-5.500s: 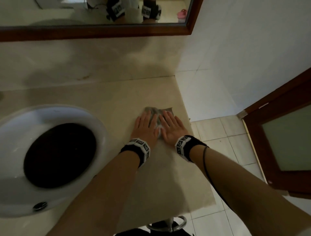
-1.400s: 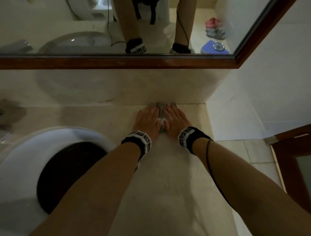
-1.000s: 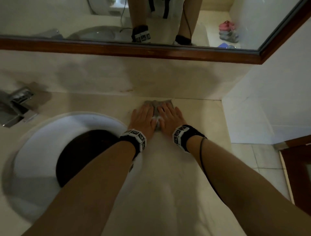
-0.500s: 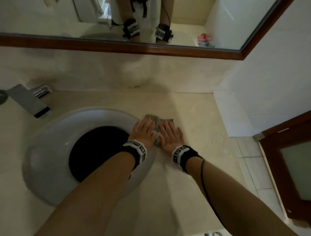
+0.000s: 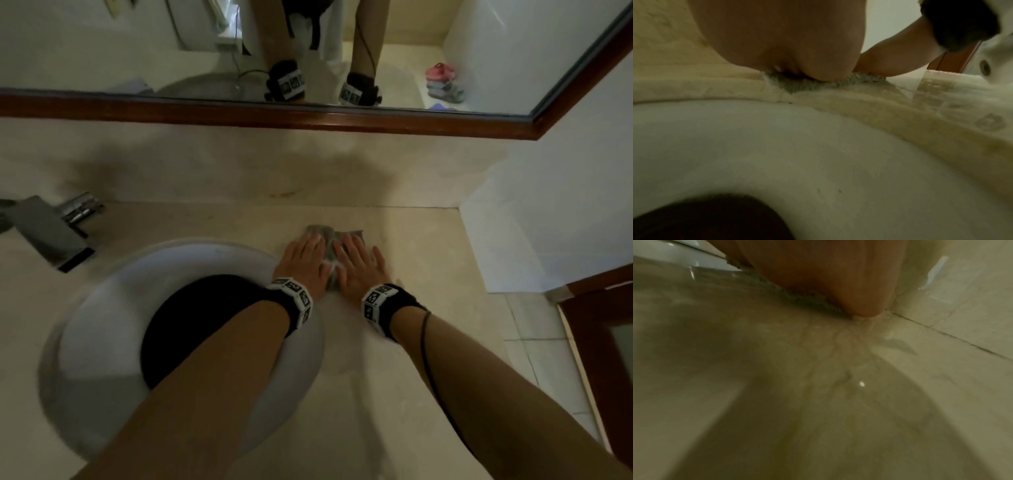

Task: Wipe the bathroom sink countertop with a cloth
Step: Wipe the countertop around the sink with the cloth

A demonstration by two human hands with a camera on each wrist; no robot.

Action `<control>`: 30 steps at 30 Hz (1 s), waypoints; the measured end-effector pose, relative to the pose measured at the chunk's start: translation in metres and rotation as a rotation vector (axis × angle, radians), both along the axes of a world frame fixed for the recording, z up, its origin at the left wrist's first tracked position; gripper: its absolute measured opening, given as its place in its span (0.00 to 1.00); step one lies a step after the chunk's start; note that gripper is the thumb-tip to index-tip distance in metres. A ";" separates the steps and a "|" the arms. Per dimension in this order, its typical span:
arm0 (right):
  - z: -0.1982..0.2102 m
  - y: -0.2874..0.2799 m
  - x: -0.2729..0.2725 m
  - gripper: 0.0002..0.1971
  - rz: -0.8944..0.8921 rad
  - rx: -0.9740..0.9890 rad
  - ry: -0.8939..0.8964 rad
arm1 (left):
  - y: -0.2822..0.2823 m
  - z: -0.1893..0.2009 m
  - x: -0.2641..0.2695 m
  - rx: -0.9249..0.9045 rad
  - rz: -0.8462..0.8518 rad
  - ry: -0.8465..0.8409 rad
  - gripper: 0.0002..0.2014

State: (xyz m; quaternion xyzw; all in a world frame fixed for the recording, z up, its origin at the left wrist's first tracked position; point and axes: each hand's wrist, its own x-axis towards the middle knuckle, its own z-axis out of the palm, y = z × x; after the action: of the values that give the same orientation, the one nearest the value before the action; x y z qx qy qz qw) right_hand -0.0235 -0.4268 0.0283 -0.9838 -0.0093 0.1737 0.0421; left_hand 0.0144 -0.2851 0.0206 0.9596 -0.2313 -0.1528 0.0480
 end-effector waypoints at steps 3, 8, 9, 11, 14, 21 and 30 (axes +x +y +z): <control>-0.001 -0.005 0.024 0.28 0.027 -0.017 -0.004 | -0.005 0.002 0.021 0.015 0.018 -0.013 0.31; -0.003 -0.002 0.048 0.28 0.038 -0.005 -0.031 | -0.003 0.004 0.040 0.027 0.047 -0.016 0.31; -0.003 0.000 0.052 0.28 0.047 -0.010 -0.034 | -0.001 0.004 0.042 0.022 0.057 -0.016 0.31; -0.001 0.005 0.059 0.28 0.070 -0.021 -0.036 | 0.004 0.004 0.047 0.023 0.076 -0.018 0.31; -0.001 0.016 0.067 0.28 0.089 -0.040 -0.049 | 0.016 0.003 0.053 0.028 0.096 -0.029 0.31; -0.004 0.071 0.086 0.29 0.117 -0.051 -0.055 | 0.070 0.006 0.063 0.021 0.124 -0.059 0.31; -0.005 0.169 0.109 0.28 0.234 -0.004 -0.091 | 0.173 -0.004 0.075 0.080 0.181 -0.085 0.32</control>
State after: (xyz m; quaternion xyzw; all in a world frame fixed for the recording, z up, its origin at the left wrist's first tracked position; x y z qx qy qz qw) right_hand 0.0851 -0.2579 0.0233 -0.9830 -0.1257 0.1325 0.0189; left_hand 0.0895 -0.1118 0.0171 0.9834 -0.1392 -0.1159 0.0135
